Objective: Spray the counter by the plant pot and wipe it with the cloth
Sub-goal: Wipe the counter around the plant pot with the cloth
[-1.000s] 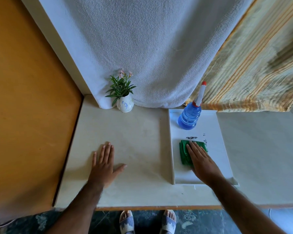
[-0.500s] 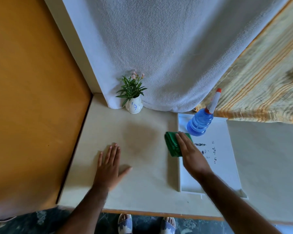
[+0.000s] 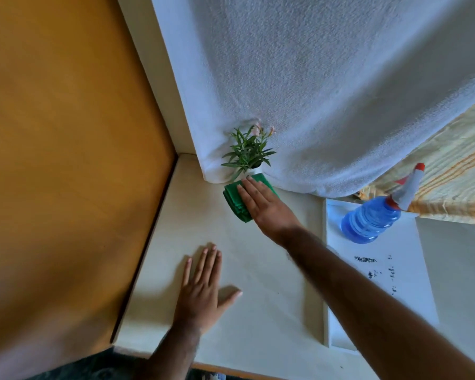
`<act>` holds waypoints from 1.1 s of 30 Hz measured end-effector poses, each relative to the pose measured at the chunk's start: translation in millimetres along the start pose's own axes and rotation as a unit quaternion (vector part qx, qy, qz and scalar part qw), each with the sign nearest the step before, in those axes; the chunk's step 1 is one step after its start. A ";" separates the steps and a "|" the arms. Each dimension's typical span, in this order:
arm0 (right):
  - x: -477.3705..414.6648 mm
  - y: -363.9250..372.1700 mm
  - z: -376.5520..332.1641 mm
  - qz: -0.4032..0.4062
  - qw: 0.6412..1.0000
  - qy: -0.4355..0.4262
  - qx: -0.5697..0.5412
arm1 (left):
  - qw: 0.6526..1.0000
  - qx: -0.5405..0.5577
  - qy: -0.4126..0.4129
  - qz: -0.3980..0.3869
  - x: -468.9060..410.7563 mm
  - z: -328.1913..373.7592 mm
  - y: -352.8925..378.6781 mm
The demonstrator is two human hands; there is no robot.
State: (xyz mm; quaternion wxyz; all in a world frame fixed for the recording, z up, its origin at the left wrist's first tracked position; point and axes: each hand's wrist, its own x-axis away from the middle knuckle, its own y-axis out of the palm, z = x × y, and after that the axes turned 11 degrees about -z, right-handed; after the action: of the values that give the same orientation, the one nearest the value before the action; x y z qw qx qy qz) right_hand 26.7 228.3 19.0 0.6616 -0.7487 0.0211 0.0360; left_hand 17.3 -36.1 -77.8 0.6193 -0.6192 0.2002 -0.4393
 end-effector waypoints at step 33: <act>-36.7 5.6 32.3 -0.078 0.989 -0.121 -0.043 | 1.000 -0.007 -0.008 0.028 -3.3 -1.0 6.3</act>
State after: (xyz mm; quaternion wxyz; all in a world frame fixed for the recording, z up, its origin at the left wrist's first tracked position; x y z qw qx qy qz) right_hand -11.2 259.1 12.6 0.6273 -0.7658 -0.1194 0.0755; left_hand 16.5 -35.0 -84.9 0.6284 -0.6211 0.2159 -0.4156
